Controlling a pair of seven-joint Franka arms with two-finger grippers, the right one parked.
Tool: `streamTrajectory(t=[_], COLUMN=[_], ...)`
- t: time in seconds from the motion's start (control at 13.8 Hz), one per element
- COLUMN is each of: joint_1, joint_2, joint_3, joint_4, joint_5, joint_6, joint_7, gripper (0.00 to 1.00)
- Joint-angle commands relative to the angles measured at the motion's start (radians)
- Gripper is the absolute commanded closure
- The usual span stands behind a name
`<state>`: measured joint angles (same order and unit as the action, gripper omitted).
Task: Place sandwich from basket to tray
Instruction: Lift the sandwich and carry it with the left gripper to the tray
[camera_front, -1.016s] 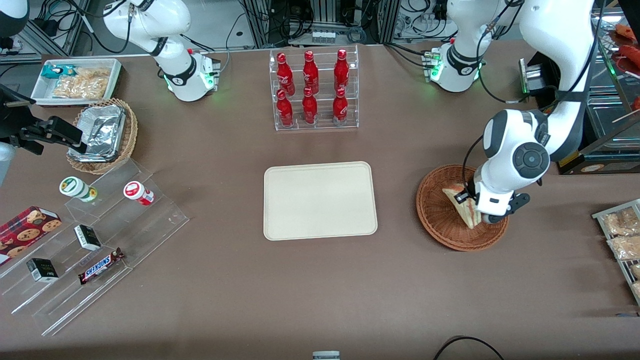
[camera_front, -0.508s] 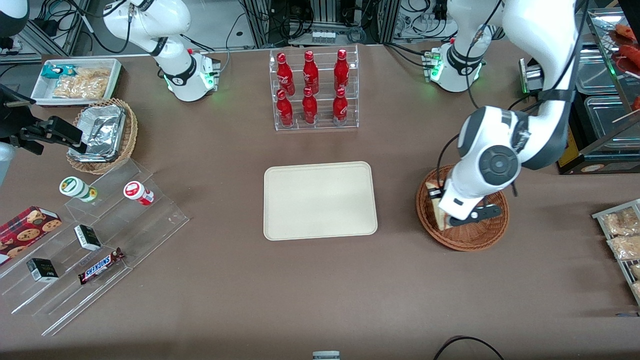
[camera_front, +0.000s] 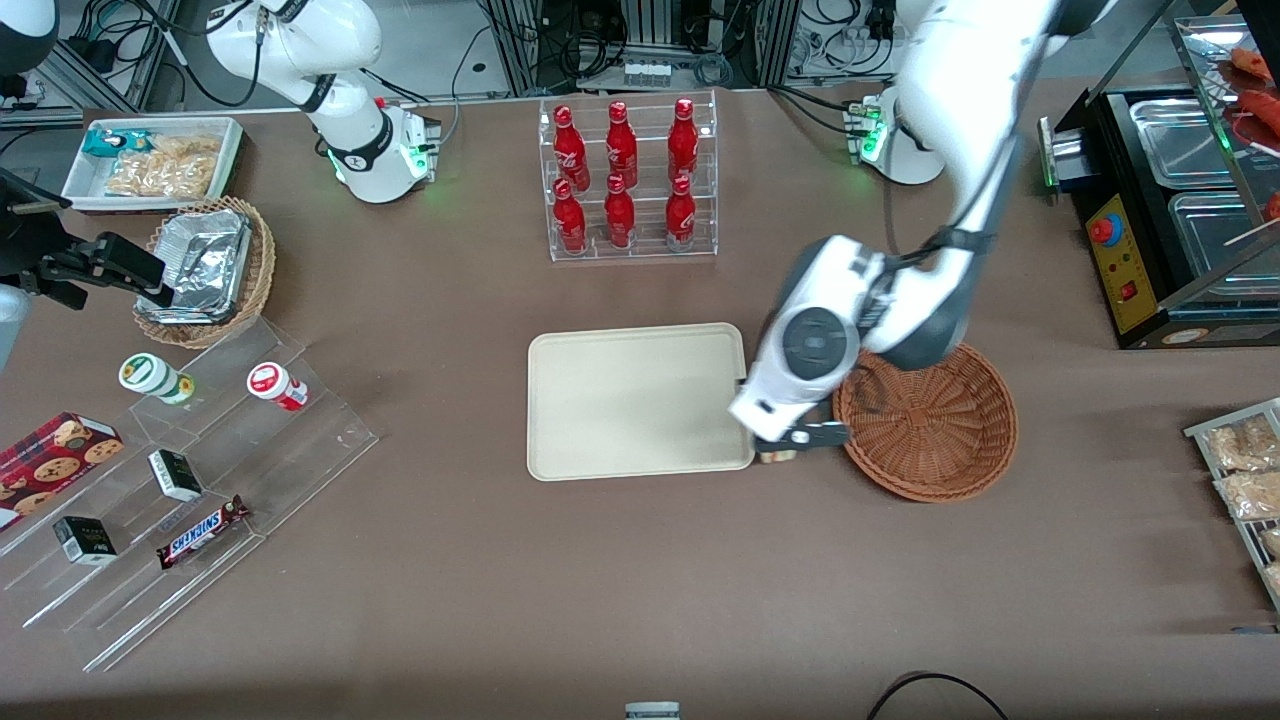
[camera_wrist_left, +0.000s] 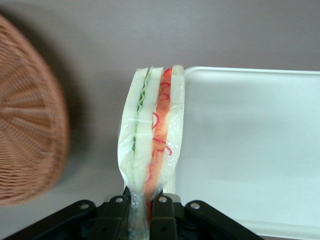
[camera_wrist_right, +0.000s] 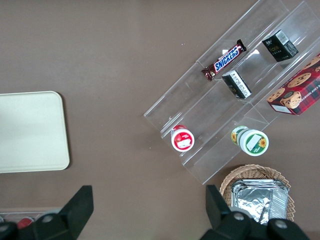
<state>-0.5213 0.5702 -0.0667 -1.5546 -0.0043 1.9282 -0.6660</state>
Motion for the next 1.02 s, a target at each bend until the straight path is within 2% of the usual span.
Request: streamTrajectory(t=[0.0, 0.15, 0.44, 0.65, 0.94], joint_1=[-0.061, -0.084, -0.166, -0.218, -0.236], joint_2=[0.082, 0.098, 0.143, 0.181, 0.22], joint_3=[0.004, -0.025, -0.036, -0.031, -0.031], joint_4=[0.111, 0.111, 0.146, 0.192, 0.206], joint_5=[-0.025, -0.071, -0.069, -0.051, 0.03], joint_6=[0.012, 0.081, 0.129, 0.132, 0.159], joint_7=[-0.053, -0.069, -0.153, -0.211, -0.294], gripper=[0.99, 0.99, 0.99, 0.99, 0.98])
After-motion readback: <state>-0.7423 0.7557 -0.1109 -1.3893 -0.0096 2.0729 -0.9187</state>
